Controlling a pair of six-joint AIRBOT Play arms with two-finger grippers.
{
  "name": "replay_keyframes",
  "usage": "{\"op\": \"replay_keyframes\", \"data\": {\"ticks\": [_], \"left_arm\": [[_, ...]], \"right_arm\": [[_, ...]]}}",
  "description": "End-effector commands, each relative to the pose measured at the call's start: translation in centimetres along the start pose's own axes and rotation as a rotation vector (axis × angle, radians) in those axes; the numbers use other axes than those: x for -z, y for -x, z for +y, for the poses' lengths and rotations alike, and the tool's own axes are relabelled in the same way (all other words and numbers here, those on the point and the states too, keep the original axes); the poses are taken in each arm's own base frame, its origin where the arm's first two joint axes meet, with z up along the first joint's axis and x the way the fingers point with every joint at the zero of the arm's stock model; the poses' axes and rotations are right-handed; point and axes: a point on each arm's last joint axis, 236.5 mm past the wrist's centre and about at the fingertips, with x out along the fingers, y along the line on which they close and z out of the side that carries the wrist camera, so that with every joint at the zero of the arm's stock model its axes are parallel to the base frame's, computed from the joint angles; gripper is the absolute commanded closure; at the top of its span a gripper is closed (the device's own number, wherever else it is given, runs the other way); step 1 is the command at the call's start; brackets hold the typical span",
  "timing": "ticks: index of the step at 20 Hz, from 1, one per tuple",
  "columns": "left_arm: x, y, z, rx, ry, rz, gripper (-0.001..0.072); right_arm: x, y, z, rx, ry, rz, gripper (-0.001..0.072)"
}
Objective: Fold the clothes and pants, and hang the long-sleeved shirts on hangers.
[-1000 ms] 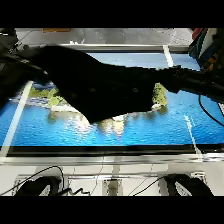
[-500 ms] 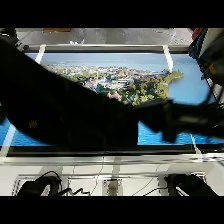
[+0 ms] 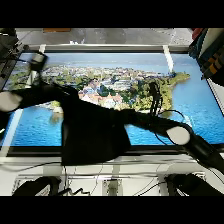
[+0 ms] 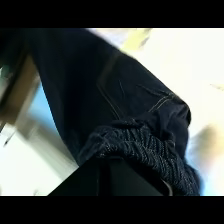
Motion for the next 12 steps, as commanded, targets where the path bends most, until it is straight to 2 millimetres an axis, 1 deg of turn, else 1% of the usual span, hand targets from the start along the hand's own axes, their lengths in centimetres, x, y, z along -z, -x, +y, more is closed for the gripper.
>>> {"op": "replay_keyframes", "data": {"ticks": [1,2,3,4,5,7,8,9,10,12], "left_arm": [[3.2,-7.1,1.2,0.051,0.16,0.085,0.0701],[2.9,-7.7,1.4,0.051,0.187,0.064,0.0701],[2.6,-7.9,1.1,0.068,0.217,0.052,0.0701],[2.4,-7.8,0.3,0.101,0.247,0.05,0.0701],[2.7,-7.7,-0.7,0.139,0.261,0.069,0.0701],[4.3,-7.4,-2.4,0.199,0.255,0.143,0.0701],[5.2,-7.0,-3.4,0.237,0.264,0.192,0.0701],[6.4,-6.5,-4.6,0.281,0.29,0.255,0.0701],[7.6,-5.7,-5.8,0.325,0.313,0.321,0.0701],[10.3,-3.4,-8.5,0.429,0.356,0.486,0.0701]], "right_arm": [[-4.6,-1.9,-8.3,0.17,-0.063,-0.177,0.0685],[-5.5,-1.7,-10.8,0.218,-0.091,-0.191,0.0685],[-6.2,-1.2,-13.0,0.262,-0.12,-0.201,0.0685],[-6.6,-0.6,-15.3,0.304,-0.152,-0.204,0.0685],[-7.0,0.1,-17.2,0.339,-0.182,-0.203,0.0685],[-7.0,1.7,-20.0,0.39,-0.238,-0.18,0.0686],[-6.4,2.5,-21.2,0.412,-0.275,-0.144,0.0685],[-5.2,3.2,-22.2,0.43,-0.309,-0.085,0.0685],[-3.6,3.9,-22.9,0.448,-0.325,-0.013,0.0686],[0.2,5.4,-23.7,0.489,-0.329,0.164,0.0685]]}}
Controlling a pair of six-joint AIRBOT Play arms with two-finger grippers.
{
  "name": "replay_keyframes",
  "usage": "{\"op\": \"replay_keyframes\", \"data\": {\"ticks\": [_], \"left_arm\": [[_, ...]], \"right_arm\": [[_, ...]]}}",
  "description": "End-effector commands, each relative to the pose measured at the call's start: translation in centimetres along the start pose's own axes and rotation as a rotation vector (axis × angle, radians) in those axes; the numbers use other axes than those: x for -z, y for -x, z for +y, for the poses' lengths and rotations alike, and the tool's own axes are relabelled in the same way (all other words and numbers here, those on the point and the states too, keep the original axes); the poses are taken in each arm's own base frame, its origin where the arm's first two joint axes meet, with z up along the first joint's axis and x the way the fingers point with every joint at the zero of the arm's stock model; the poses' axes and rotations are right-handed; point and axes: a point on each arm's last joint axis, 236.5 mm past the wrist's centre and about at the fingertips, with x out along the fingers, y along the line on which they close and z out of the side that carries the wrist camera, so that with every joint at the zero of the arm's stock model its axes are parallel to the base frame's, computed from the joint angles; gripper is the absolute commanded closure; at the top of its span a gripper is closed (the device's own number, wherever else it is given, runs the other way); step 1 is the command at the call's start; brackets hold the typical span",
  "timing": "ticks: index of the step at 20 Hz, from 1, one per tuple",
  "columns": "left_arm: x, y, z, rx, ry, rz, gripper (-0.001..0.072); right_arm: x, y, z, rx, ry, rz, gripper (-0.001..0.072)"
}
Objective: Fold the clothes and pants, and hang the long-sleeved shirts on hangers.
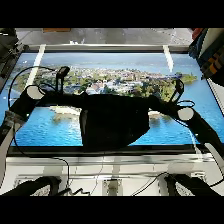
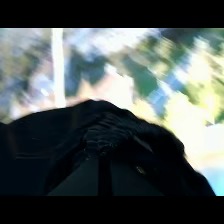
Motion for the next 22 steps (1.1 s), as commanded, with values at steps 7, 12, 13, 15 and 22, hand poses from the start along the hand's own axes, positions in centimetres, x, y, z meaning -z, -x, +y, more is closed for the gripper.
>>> {"op": "replay_keyframes", "data": {"ticks": [7,12,13,15,22], "left_arm": [[16.9,2.1,-3.5,0.087,0.216,0.682,0.0701],[20.7,-0.3,-2.0,0.034,0.259,0.707,0.0687],[20.3,-0.8,-1.6,0.021,0.258,0.677,0.0622],[19.3,-1.5,-1.0,0.001,0.253,0.626,-0.0013],[14.7,-2.0,1.6,-0.077,0.22,0.456,0.0015]], "right_arm": [[12.9,5.7,-5.7,0.143,0.099,0.651,0.0685],[13.9,6.5,-5.7,0.11,0.189,0.709,0.0157],[13.5,6.2,-5.7,0.103,0.21,0.69,-0.0003],[12.5,5.4,-5.8,0.107,0.233,0.639,0.0],[2.2,4.8,-10.8,0.33,0.326,0.328,0.0024]]}}
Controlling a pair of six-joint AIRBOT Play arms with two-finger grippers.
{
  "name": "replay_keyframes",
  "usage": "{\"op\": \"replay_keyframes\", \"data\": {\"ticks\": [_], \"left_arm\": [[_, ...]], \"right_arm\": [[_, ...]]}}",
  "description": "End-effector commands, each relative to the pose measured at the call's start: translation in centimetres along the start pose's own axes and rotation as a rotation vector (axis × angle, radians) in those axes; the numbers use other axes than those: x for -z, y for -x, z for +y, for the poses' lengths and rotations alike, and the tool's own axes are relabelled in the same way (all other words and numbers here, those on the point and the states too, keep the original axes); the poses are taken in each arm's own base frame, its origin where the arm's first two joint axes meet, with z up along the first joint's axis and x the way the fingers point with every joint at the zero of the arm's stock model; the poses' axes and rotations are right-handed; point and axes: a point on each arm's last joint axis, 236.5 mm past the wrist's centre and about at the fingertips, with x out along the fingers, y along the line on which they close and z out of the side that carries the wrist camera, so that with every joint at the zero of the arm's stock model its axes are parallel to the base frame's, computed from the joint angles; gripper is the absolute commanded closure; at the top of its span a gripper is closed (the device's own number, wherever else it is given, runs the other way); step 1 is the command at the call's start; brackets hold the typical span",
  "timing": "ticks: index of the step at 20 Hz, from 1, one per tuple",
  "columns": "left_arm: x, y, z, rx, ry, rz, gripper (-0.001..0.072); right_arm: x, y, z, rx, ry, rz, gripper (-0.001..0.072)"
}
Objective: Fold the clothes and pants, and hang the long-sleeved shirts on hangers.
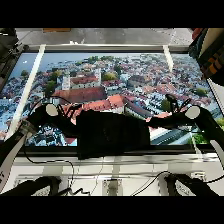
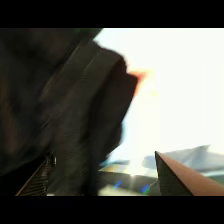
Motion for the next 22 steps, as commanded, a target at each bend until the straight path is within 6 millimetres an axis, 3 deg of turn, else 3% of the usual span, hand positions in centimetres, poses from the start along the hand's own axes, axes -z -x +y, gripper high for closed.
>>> {"op": "replay_keyframes", "data": {"ticks": [1,3,5,7,10,13,16,18,22], "left_arm": [[-2.9,2.1,0.8,-0.034,-0.006,-0.104,0.0015],[-4.4,3.6,0.7,-0.038,-0.014,-0.151,0.0016],[-4.8,4.0,0.3,-0.028,-0.016,-0.167,0.0017],[-4.8,3.9,0.3,-0.028,-0.017,-0.166,0.0017],[-4.8,3.9,0.3,-0.027,-0.017,-0.164,0.0019],[-4.8,3.9,0.3,-0.026,-0.009,-0.164,0.002],[-4.8,3.9,0.3,-0.026,-0.01,-0.164,0.0019],[-4.8,3.9,0.3,-0.027,-0.01,-0.164,0.002],[-4.9,3.9,0.3,-0.029,-0.01,-0.17,0.002]], "right_arm": [[-3.7,2.3,-5.4,0.134,-0.06,-0.102,0.0024],[-2.5,2.1,-6.4,0.053,-0.089,-0.007,0.0024],[1.0,0.5,-3.2,-0.18,-0.041,0.164,0.003],[2.6,-1.6,-0.8,-0.313,-0.009,0.237,0.0022],[1.9,-5.0,0.5,-0.3,-0.001,0.195,0.0015],[0.5,-6.8,2.0,-0.244,0.082,0.126,0.0015],[-0.8,-8.2,1.2,-0.149,0.065,0.077,0.0014],[-0.3,-8.6,0.9,-0.144,0.05,0.101,0.0015],[3.8,-9.5,2.5,-0.252,0.053,0.289,0.0023]]}}
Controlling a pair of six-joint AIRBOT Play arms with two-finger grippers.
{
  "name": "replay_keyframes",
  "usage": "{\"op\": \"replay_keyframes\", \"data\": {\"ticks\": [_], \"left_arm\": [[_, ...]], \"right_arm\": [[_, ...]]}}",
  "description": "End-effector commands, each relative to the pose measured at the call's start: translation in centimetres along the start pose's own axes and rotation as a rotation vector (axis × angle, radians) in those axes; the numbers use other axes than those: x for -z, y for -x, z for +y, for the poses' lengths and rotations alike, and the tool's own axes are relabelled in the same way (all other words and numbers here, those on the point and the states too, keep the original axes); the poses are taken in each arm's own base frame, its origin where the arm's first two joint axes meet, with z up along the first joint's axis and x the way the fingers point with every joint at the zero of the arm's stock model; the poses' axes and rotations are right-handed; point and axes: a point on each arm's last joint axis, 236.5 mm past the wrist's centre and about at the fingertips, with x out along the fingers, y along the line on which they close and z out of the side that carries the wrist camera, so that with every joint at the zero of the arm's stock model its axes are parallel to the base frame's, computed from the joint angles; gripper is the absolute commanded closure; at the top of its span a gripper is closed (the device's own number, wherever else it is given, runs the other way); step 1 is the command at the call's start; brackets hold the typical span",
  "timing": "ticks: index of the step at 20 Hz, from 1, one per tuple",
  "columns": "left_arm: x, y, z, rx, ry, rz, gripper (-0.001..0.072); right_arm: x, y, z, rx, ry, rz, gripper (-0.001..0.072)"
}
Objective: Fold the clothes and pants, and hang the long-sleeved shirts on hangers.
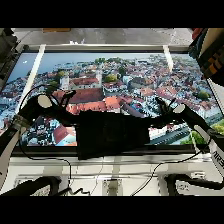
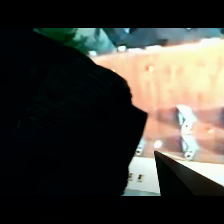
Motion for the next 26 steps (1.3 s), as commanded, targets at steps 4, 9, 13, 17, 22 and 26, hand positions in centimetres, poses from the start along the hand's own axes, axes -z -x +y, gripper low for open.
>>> {"op": "replay_keyframes", "data": {"ticks": [4,9,13,17,22,26], "left_arm": [[-0.7,0.0,0.2,-0.008,0.001,-0.028,0.002],[-1.9,0.0,0.7,-0.028,0.0,-0.081,0.002],[-3.0,0.2,1.0,-0.04,0.0,-0.128,0.002],[-3.1,0.2,1.0,-0.04,0.0,-0.132,0.002],[-3.3,0.2,1.1,-0.044,0.0,-0.141,0.0022],[-5.8,0.8,1.7,-0.071,0.0,-0.248,0.0171]], "right_arm": [[2.4,-2.3,5.7,-0.316,0.008,0.127,0.0024],[1.5,-2.5,10.4,-0.451,0.076,0.08,0.0024],[4.7,-2.4,13.2,-0.521,0.151,0.195,0.0023],[5.8,-3.8,14.8,-0.5,0.205,0.219,0.0015],[5.2,-7.6,16.7,-0.377,0.303,0.135,0.0138],[2.7,-7.0,18.8,-0.373,0.376,0.068,0.0685]]}}
